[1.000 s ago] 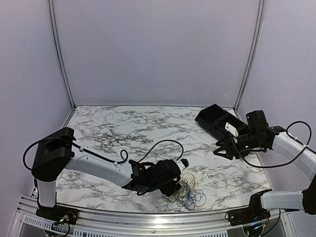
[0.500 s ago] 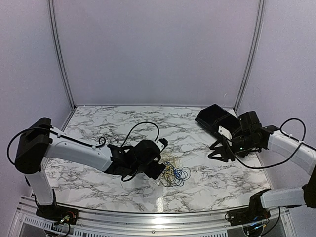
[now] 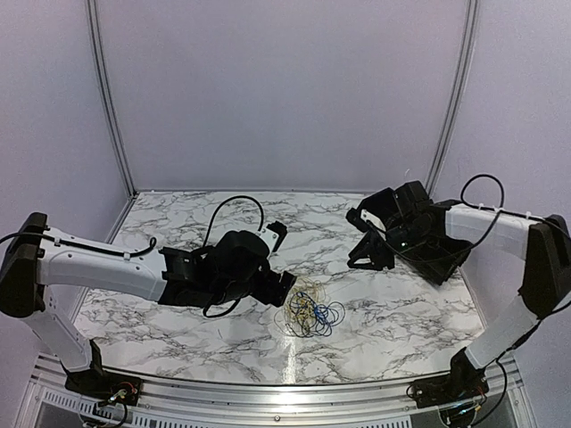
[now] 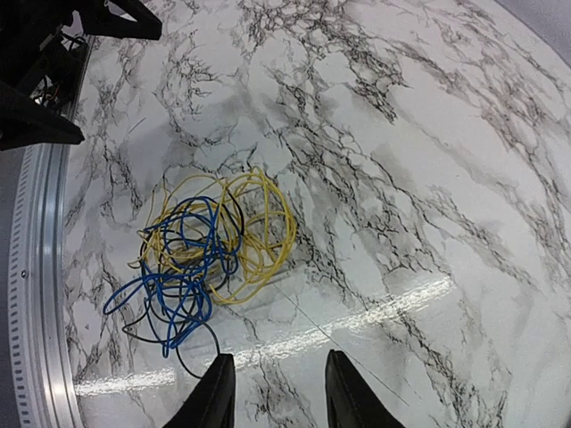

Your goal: Untangle the cables

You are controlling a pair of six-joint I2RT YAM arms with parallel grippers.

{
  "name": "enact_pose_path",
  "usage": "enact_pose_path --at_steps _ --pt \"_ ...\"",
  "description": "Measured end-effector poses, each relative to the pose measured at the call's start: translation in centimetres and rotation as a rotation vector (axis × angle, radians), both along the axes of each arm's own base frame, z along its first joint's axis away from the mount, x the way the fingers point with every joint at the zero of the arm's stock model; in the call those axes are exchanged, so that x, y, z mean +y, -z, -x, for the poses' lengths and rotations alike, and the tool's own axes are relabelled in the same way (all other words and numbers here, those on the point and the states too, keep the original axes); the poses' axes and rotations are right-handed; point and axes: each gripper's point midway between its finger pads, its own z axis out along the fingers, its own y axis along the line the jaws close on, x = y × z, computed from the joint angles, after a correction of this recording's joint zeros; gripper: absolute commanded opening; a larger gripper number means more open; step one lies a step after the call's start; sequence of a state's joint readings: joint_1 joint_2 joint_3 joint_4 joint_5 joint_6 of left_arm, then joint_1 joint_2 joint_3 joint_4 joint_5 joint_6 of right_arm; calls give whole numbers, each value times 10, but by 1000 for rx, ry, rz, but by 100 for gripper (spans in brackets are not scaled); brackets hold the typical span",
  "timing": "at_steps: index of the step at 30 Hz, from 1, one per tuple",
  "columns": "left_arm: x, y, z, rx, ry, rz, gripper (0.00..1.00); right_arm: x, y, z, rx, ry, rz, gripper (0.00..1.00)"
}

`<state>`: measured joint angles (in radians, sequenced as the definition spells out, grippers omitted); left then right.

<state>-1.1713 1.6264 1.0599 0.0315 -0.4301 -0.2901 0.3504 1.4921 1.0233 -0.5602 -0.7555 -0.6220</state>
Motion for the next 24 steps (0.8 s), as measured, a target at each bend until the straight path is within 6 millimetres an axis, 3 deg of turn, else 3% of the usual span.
enact_pose_path --at_steps 6,14,24 --pt "-2 1 2 41 -21 45 92 28 27 -11 159 -21 -9 41" --pt "-1 6 4 79 -44 73 92 52 60 -4 332 -68 16 46" --pt "1 13 5 102 -58 78 92 62 76 -9 437 -77 14 32"
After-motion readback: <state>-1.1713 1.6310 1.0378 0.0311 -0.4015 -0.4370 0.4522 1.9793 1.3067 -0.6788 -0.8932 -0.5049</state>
